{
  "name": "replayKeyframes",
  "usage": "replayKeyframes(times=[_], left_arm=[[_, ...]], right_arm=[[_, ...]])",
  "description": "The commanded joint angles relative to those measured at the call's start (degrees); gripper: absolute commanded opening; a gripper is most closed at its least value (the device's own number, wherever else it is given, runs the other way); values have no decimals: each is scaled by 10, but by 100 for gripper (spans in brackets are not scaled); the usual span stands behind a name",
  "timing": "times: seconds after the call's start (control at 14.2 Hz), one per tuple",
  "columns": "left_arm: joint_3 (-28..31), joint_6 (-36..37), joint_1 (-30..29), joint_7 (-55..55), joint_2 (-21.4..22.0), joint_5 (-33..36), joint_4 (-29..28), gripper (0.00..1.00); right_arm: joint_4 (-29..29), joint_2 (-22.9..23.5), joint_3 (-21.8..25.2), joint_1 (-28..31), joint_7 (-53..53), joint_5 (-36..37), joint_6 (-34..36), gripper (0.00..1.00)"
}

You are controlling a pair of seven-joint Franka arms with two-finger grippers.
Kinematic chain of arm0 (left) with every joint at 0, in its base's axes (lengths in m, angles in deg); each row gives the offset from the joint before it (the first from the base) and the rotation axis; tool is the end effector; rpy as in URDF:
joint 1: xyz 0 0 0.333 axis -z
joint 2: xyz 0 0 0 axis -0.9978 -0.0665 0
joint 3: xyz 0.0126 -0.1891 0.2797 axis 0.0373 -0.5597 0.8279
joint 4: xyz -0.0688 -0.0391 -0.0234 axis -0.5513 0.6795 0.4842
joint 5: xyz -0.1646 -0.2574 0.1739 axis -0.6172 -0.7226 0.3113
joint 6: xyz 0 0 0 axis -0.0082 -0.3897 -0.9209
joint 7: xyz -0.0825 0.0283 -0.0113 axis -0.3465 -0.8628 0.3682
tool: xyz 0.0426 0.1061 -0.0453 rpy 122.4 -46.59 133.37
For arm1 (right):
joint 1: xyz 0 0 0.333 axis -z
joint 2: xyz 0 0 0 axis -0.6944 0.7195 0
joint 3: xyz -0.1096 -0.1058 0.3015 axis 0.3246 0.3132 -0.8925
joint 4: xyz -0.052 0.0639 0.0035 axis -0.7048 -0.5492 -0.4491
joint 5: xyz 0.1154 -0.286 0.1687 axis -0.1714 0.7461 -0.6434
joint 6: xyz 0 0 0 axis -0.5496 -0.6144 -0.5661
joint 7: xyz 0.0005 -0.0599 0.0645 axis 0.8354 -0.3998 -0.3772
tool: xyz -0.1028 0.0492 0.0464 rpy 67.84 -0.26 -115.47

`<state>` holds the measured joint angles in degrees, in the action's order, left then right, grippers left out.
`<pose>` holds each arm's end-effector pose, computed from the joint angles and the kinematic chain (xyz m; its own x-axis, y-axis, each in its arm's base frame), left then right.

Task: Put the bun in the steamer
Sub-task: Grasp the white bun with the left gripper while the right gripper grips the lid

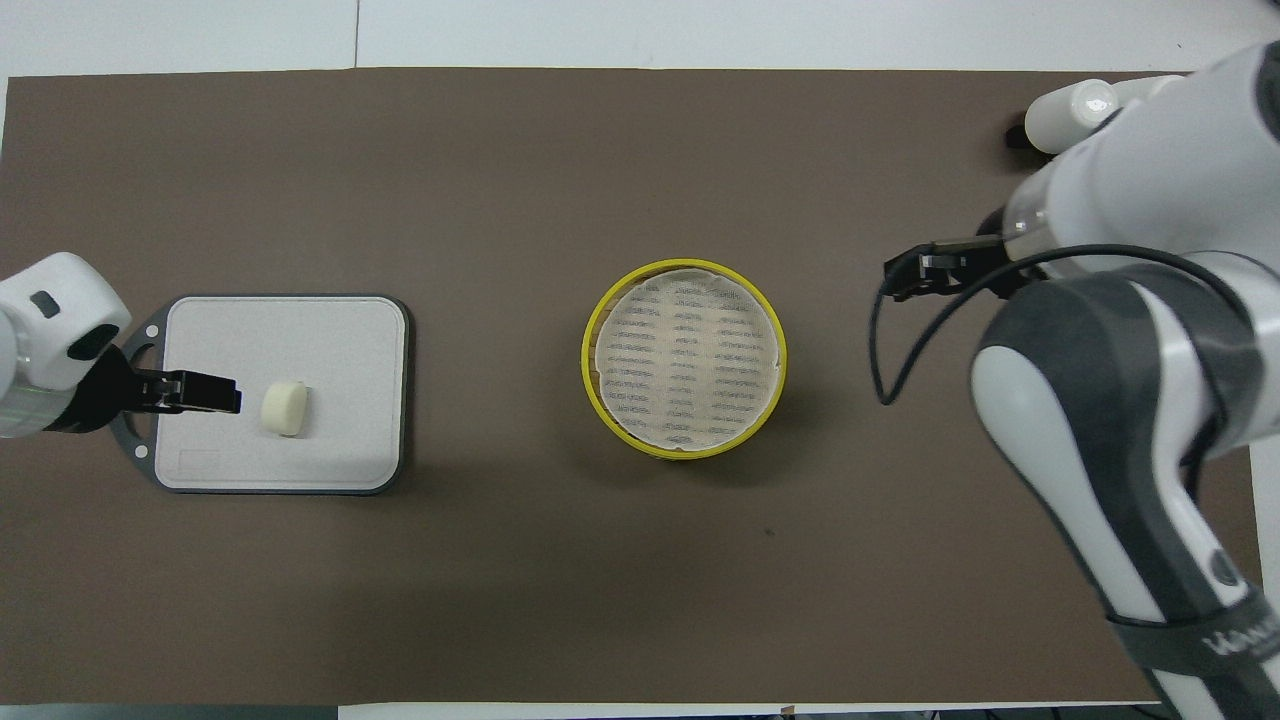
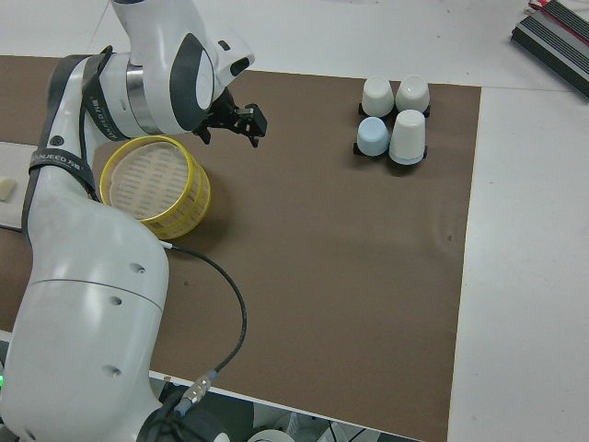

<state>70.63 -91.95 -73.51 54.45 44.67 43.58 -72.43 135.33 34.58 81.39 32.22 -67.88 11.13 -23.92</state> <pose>0.4501 -0.0114 0.4998 0.9931 -0.1101 -0.0398 -0.1075 -0.9922 0.0625 0.5489 0.1459 0.5449 0.9998 -0.0182 0.0047 -0.0181 -0.9996 -0.0204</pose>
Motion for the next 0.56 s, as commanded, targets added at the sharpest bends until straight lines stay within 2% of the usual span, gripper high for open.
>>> replayKeyframes(times=[0.0,0.14,0.35,0.49], left_arm=[[-1,-108,1,-39,3,10,-101,100],[-1,-166,1,-41,-23,10,-128,100],[-1,-228,8,-56,-73,10,-142,100],[-1,-261,6,-77,-84,10,-161,100]], right_arm=[[-104,86,1,-87,-145,-2,13,100],[-119,113,1,-137,-211,-1,-6,100],[-109,124,1,-175,-228,-6,-59,100],[-111,141,1,-201,-264,-3,-65,100]])
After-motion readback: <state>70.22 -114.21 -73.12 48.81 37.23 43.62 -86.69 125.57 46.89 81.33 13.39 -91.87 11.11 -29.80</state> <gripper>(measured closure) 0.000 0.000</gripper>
